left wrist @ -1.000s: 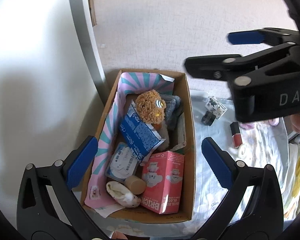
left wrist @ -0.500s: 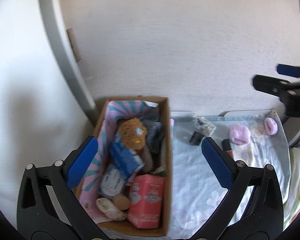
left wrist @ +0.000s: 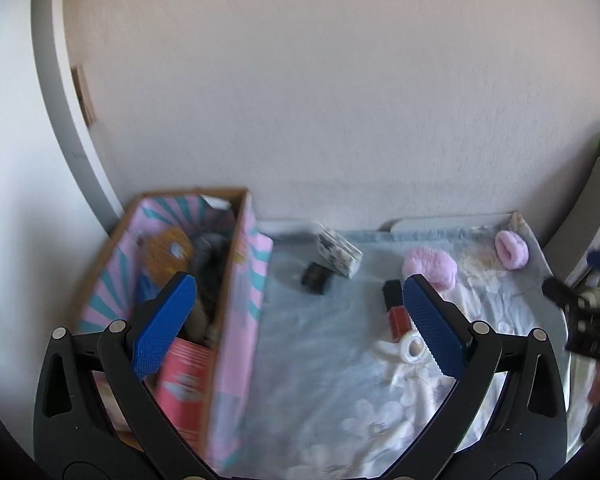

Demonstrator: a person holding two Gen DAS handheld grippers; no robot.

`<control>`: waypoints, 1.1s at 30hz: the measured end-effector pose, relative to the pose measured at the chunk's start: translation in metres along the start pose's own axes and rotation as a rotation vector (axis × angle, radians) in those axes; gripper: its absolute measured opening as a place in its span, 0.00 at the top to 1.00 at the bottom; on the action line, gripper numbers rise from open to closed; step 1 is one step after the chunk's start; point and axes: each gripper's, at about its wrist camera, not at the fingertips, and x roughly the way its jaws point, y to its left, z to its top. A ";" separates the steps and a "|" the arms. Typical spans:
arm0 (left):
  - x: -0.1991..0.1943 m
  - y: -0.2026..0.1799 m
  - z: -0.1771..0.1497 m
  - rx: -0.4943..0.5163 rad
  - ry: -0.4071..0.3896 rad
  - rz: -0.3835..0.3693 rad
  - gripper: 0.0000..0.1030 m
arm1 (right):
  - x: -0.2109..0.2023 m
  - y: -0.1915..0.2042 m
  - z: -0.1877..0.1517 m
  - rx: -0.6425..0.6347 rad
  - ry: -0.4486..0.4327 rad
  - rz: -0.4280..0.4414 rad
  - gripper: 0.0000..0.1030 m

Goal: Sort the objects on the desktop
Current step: 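Move both tools back over the remaining table items, then grasp the black jar with left tool while right tool grasps the pink slipper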

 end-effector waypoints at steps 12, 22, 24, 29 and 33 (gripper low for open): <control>0.101 -0.033 -0.035 -0.055 0.023 0.092 0.07 | 0.072 -0.036 -0.041 0.029 0.076 0.000 0.00; 0.154 -0.023 -0.035 -0.027 0.050 0.060 0.25 | 0.120 -0.011 -0.012 -0.174 0.067 0.287 0.01; 0.159 -0.020 -0.033 -0.018 0.051 0.049 0.26 | 0.131 -0.007 -0.004 -0.220 0.067 0.319 0.01; 0.171 -0.014 -0.031 0.010 0.064 -0.004 0.33 | 0.158 0.007 0.007 -0.336 0.085 0.394 0.02; 0.179 -0.009 -0.031 0.018 0.094 -0.041 0.43 | 0.171 0.020 0.013 -0.381 0.086 0.416 0.06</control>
